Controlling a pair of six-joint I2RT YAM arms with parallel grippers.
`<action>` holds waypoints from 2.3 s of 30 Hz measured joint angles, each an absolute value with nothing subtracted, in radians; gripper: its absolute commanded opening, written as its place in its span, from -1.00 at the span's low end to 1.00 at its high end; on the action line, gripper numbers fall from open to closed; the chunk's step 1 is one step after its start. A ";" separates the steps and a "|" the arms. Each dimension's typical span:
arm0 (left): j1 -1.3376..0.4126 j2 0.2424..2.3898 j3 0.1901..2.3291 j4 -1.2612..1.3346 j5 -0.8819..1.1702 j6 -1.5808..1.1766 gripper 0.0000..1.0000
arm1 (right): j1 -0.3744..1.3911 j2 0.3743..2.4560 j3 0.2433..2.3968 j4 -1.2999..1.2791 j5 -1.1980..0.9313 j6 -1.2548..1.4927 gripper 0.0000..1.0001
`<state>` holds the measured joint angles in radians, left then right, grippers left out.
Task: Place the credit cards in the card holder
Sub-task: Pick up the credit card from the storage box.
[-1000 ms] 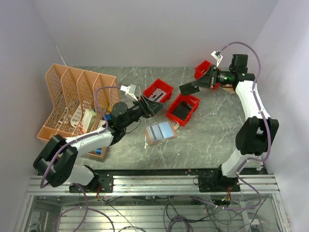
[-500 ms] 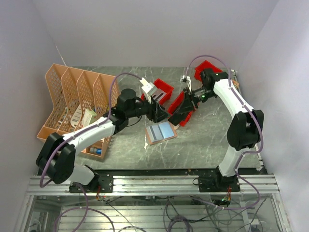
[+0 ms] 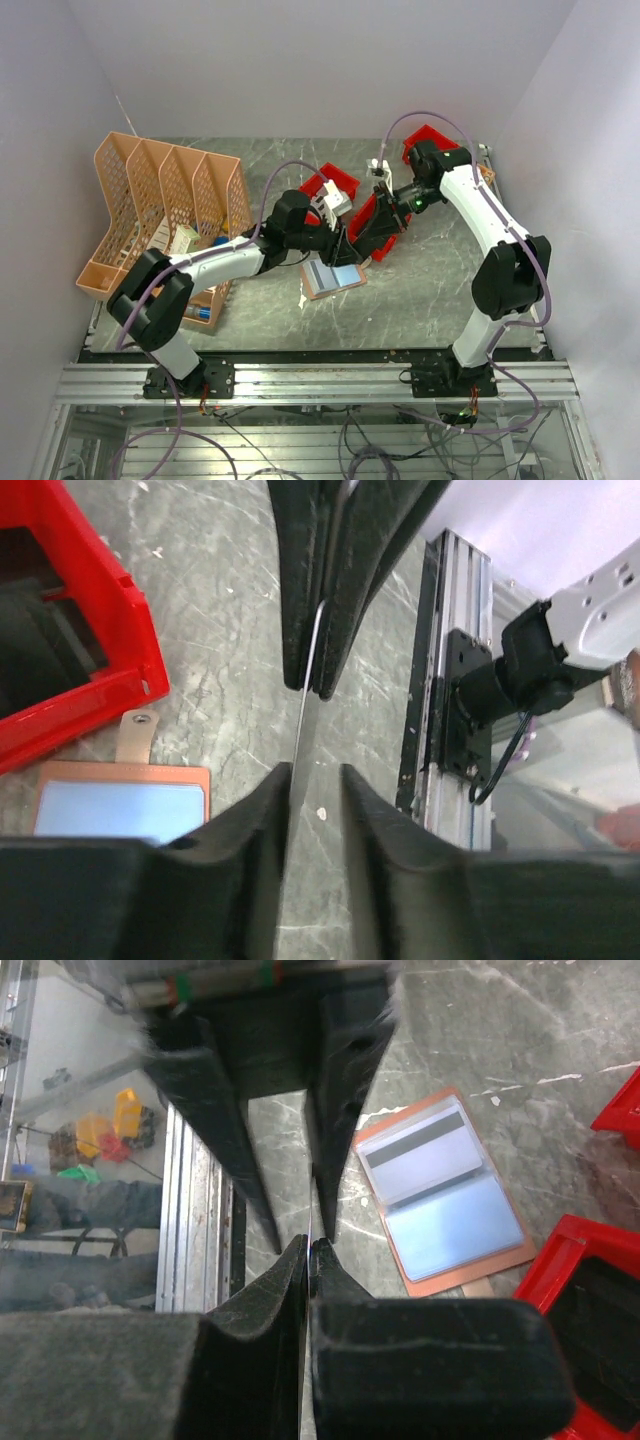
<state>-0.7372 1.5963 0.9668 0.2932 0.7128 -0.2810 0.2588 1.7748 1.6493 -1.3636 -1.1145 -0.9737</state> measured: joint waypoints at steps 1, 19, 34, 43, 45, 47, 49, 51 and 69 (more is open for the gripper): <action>-0.740 1.607 0.972 0.291 0.719 -0.280 -0.62 | 0.260 1.773 1.649 -1.364 -1.114 -0.975 -1.00; -0.749 1.497 0.717 0.643 0.704 -0.510 -0.86 | 0.181 1.638 1.591 -1.214 -1.179 -0.814 0.37; -0.804 1.473 0.559 1.190 0.496 -0.822 -0.86 | 0.154 1.440 1.214 -0.630 -1.447 -0.247 0.14; -0.807 1.486 0.583 1.184 0.498 -0.824 -0.86 | 0.193 1.446 1.245 -0.528 -1.451 -0.139 -0.32; -0.807 1.487 0.583 1.182 0.501 -0.823 -0.86 | 0.204 1.452 1.256 -0.527 -1.452 -0.138 -0.47; -0.807 1.487 0.587 1.171 0.504 -0.820 -0.86 | 0.212 1.459 1.258 -0.528 -1.452 -0.138 -0.68; -0.807 1.487 0.597 1.158 0.508 -0.813 -0.86 | 0.218 1.465 1.259 -0.529 -1.453 -0.134 -0.85; -0.807 1.487 0.599 1.145 0.509 -0.804 -0.86 | 0.219 1.467 1.259 -0.529 -1.457 -0.132 -1.00; -0.799 1.206 0.413 0.756 0.239 -0.689 -0.07 | 0.214 1.497 1.072 -0.433 -1.263 -0.134 -1.00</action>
